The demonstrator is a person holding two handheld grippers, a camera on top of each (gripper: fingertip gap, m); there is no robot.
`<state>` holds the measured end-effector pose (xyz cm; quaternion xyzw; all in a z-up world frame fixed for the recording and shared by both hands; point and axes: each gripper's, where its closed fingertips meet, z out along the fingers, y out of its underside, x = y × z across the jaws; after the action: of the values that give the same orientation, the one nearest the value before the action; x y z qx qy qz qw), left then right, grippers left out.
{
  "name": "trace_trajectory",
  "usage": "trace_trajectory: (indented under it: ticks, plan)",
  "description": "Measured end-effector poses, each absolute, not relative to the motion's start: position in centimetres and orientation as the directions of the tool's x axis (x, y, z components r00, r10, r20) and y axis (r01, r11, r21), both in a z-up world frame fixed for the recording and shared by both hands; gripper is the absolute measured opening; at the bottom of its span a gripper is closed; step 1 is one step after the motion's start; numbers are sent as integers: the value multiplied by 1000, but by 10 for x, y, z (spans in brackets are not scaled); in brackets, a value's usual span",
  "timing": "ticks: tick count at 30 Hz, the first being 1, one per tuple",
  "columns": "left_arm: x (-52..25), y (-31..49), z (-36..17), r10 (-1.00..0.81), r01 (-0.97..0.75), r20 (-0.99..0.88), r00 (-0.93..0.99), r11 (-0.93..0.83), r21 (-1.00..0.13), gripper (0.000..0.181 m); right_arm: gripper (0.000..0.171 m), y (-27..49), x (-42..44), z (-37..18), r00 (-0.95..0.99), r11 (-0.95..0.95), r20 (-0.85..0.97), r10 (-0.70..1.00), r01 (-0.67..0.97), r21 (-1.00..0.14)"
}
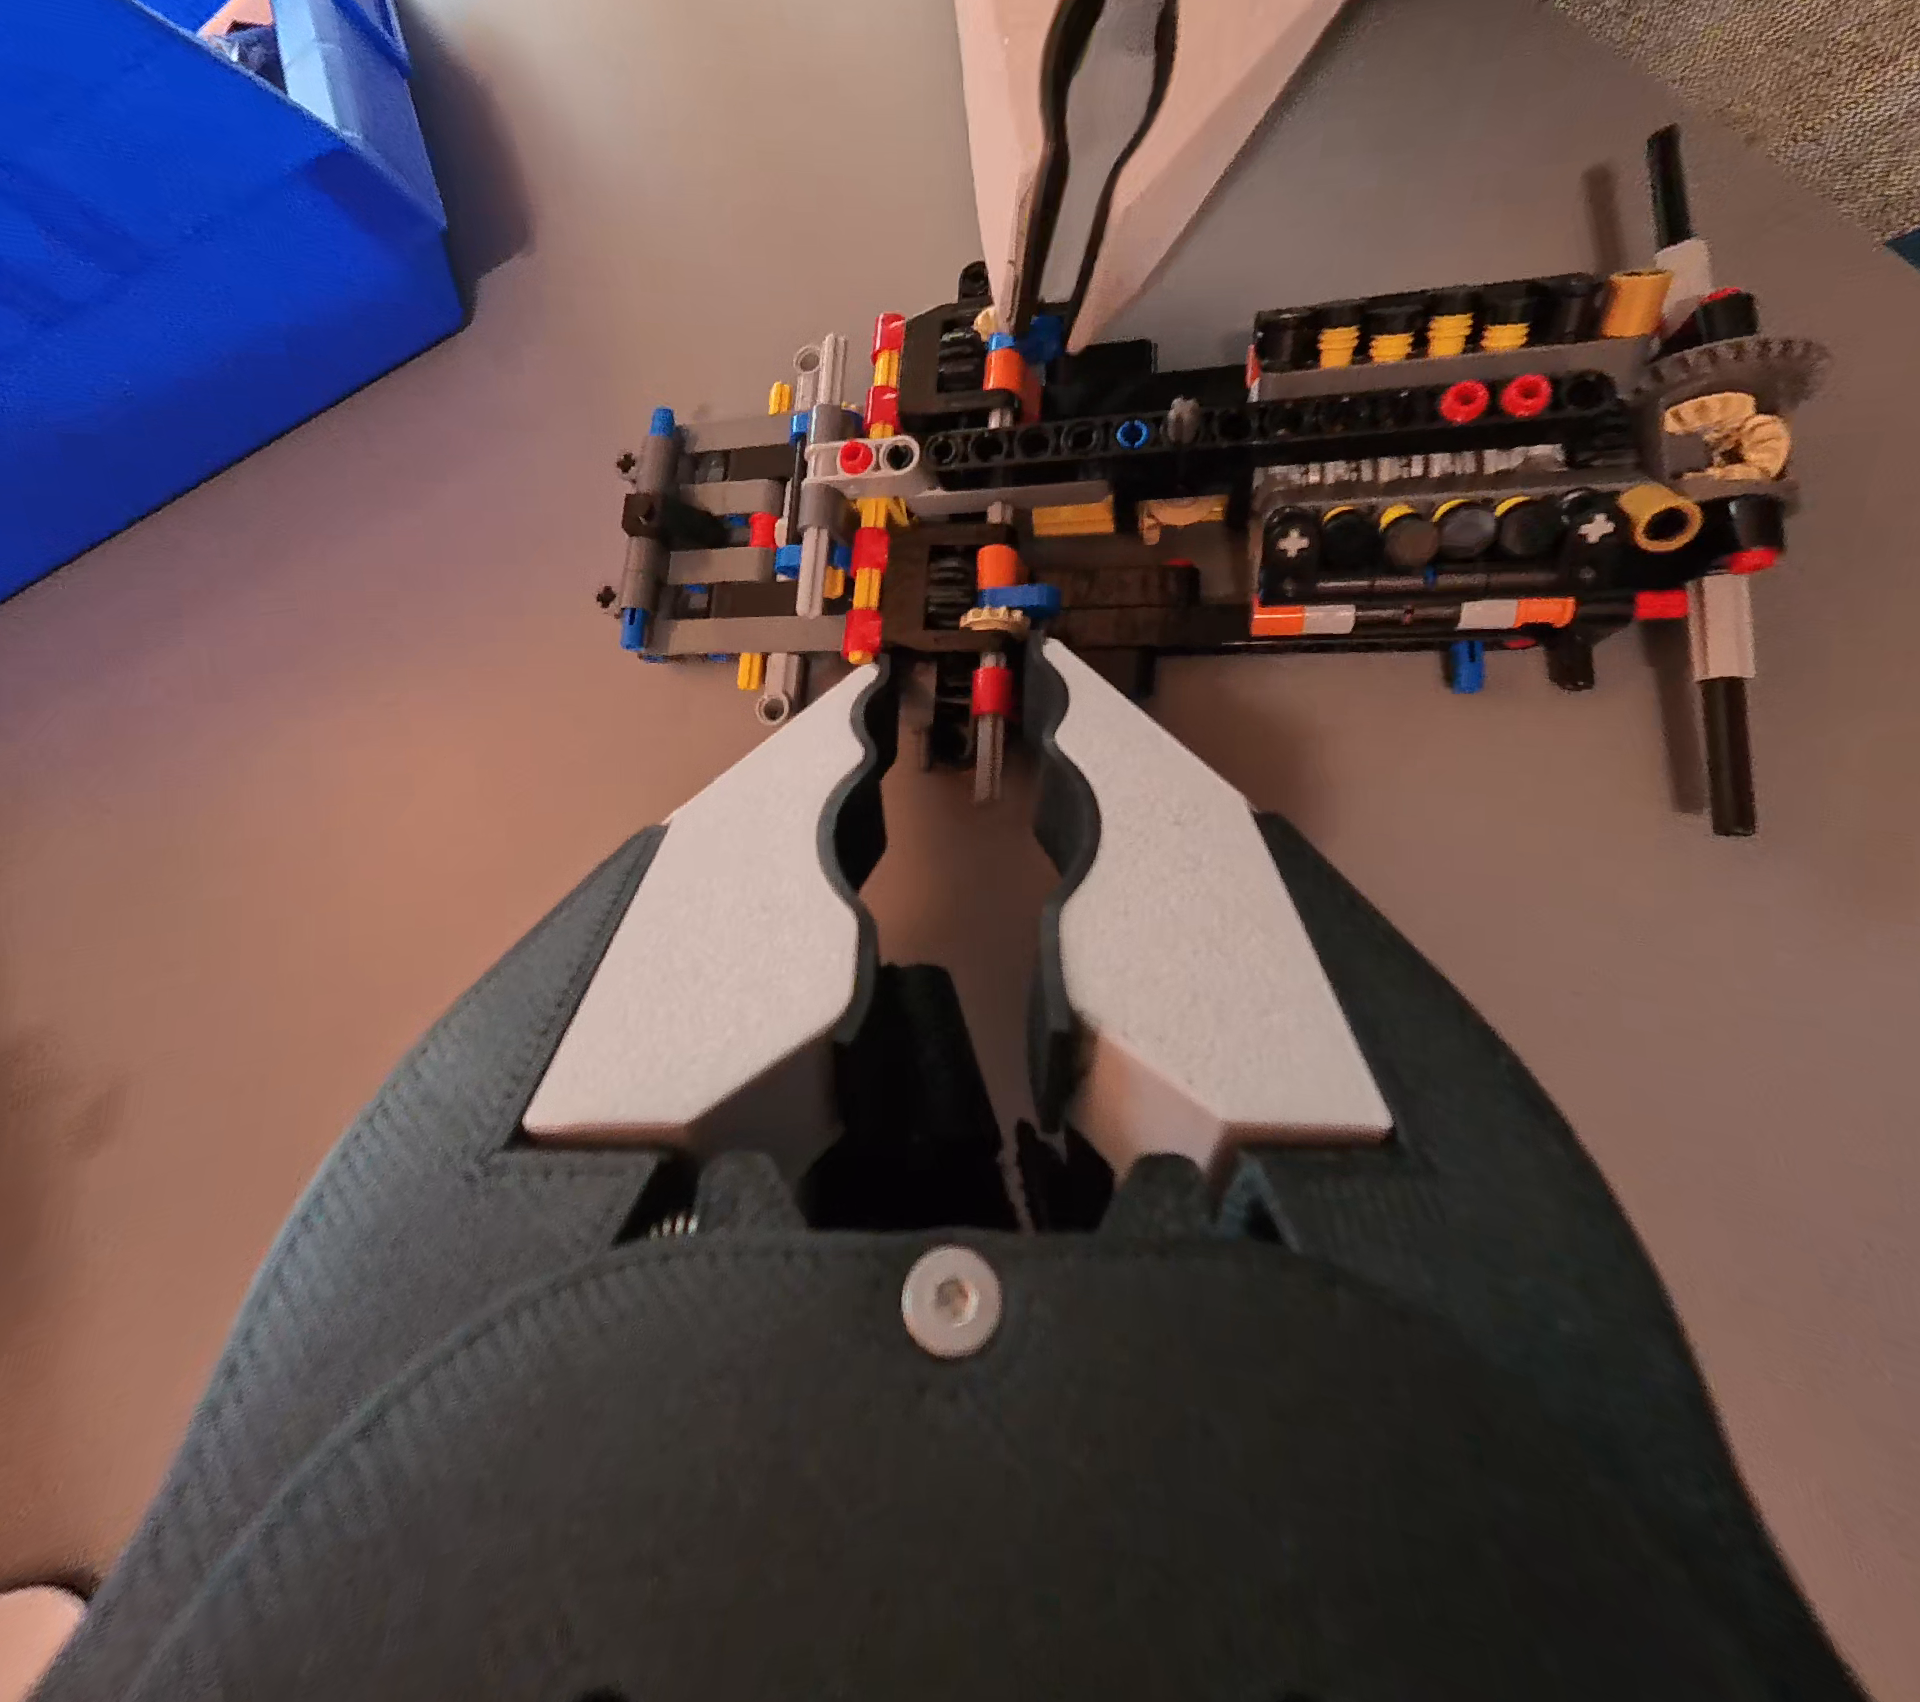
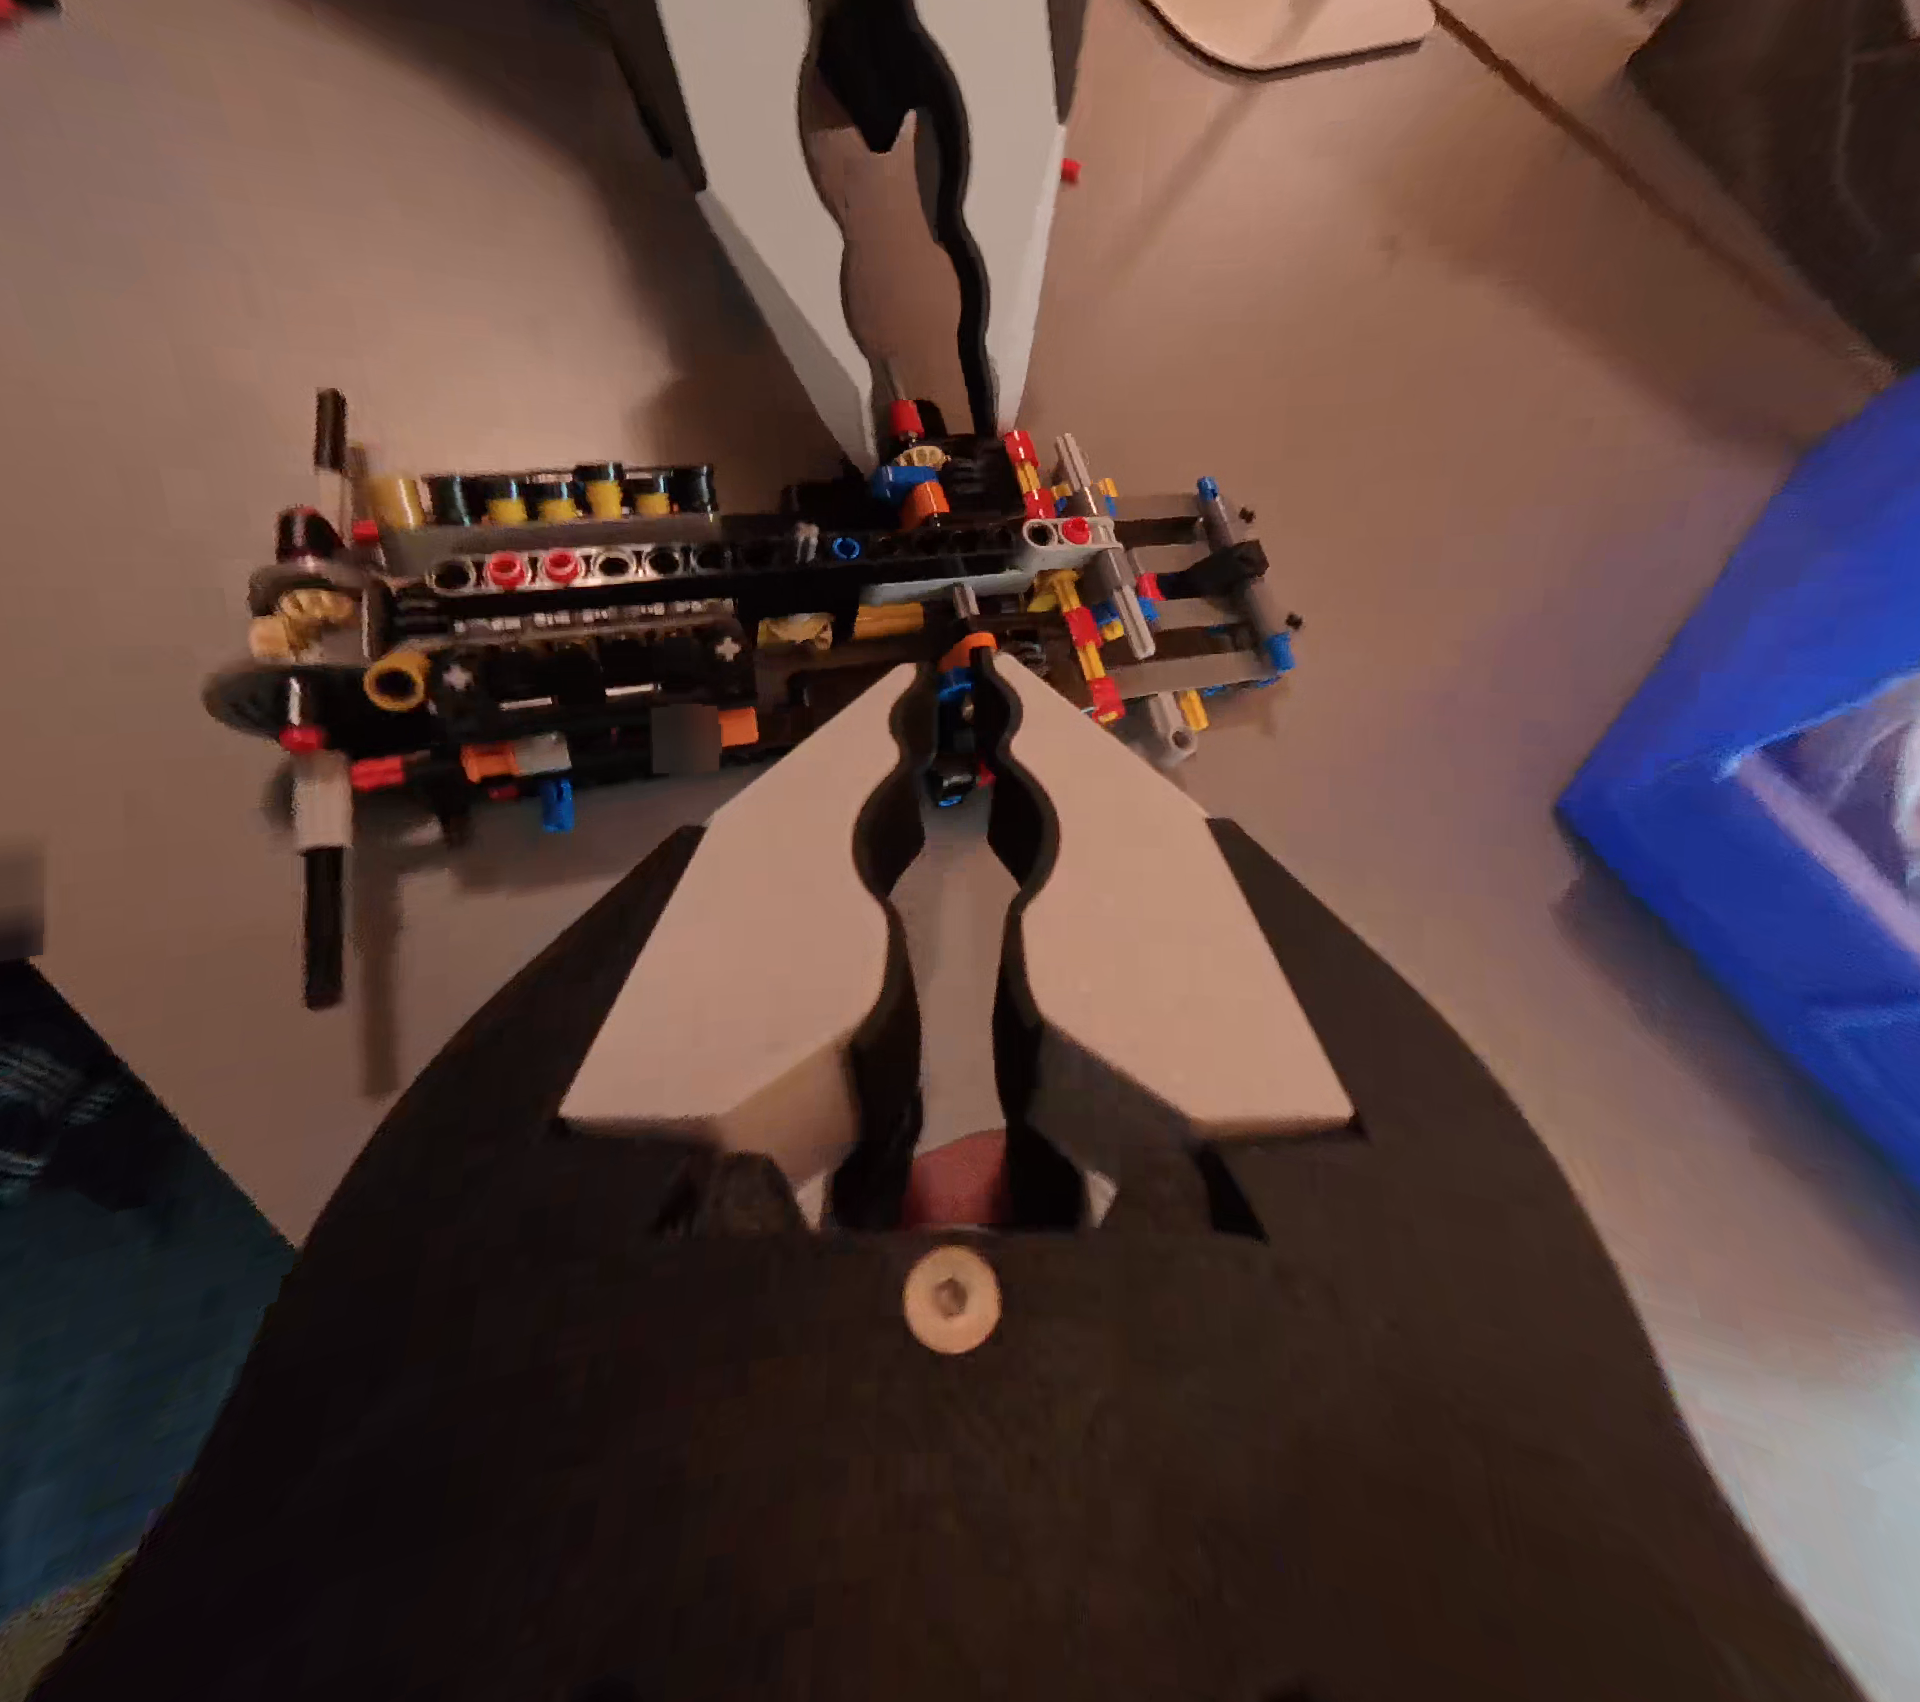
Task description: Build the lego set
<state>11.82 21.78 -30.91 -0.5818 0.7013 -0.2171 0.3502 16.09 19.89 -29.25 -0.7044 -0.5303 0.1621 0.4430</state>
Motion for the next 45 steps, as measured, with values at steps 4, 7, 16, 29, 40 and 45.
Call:
trace_trajectory:
  ticks: [4, 7, 16, 29, 40, 45]
  plan:
    - [121, 209, -310, -963, -656, -242, -116, 257, -709, 23, 0, 202, 163, -288, 392, -70, 196, 899, 571, -818]
    - [121, 211, -309, -964, -659, -243, -104, 250, -710, 23, 10, 192, 161, -290, 315, 21, 284, 906, 635, -772]
    - [121, 211, -309, -964, -660, -245, -108, 254, -707, 23, 21, 194, 164, -300, 205, 200, 535, 820, 773, -602]
    - [120, 212, -309, -963, -663, -249, -106, 255, -704, 23, 17, 196, 164, -298, 272, 113, 406, 872, 696, -709]
    - [120, 214, -309, -963, -664, -250, -98, 250, -705, 22, 16, 199, 164, -296, 362, -142, 108, 926, 599, -788]
    - [120, 215, -309, -963, -665, -252, -93, 248, -705, 22, 16, 201, 165, -296, 385, -235, 4, 923, 571, -786]
